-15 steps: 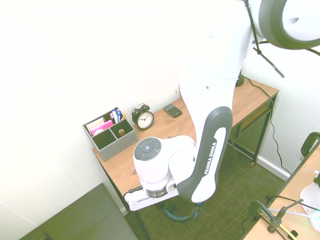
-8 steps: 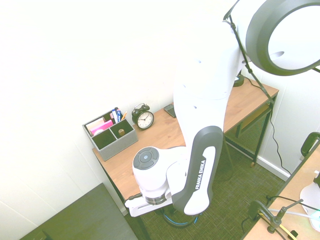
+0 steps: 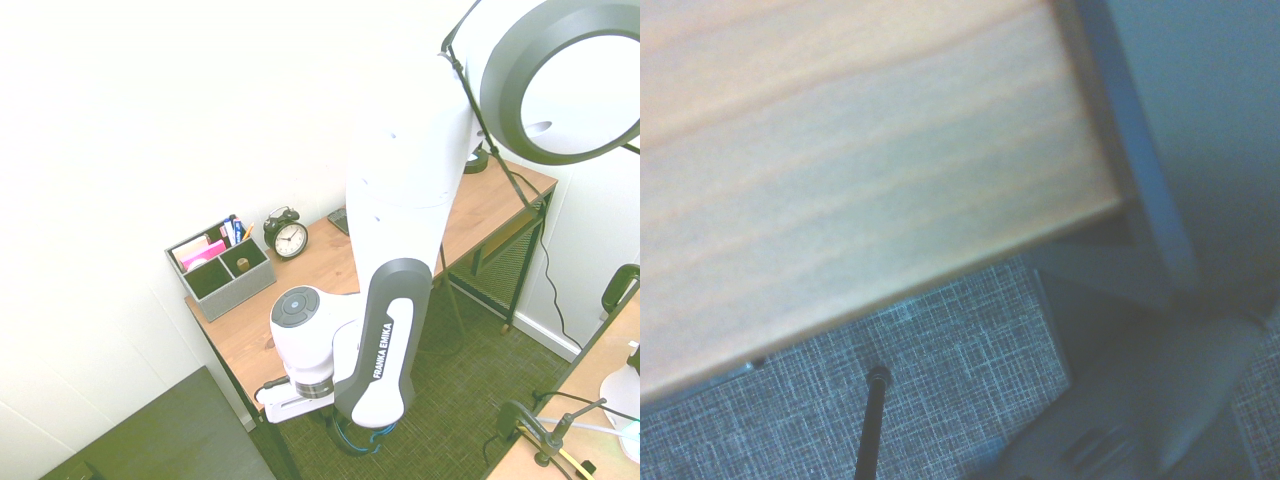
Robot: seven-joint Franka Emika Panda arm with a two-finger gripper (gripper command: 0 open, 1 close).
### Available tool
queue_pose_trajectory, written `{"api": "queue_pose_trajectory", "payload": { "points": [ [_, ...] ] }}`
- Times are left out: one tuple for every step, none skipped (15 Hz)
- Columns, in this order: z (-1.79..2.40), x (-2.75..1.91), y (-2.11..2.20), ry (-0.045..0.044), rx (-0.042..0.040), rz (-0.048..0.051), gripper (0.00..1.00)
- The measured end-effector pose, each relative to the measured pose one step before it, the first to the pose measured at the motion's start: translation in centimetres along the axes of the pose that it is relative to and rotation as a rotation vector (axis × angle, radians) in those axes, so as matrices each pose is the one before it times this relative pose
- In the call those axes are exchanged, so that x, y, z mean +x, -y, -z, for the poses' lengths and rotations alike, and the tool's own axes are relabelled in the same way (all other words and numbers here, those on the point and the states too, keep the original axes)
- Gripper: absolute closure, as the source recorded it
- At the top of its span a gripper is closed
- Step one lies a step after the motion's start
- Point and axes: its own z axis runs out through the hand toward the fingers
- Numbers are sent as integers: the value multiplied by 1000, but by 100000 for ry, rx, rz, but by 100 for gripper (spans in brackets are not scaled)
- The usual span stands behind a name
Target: Hang the headphone
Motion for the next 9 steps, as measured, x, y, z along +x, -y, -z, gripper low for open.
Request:
{"api": "queue_pose_trajectory", "payload": {
  "points": [
    [193, -95, 62, 384, 463, 431, 0],
    [570, 34, 122, 207, 586, 1790, 0],
    [922, 414, -59, -151, 501, 3298, 0],
    [1436, 912, -236, 70, 939, 3894, 0],
    [1807, 1239, -322, 570, 1210, 4058, 0],
    [1924, 1415, -368, 994, 697, 4952, 0],
    [2011, 1402, -475, 1111, -178, 5902, 0],
    [1936, 1194, -650, 675, -786, 6325, 0],
    [1955, 1162, -758, -128, -780, 6166, 0]
  ]
}}
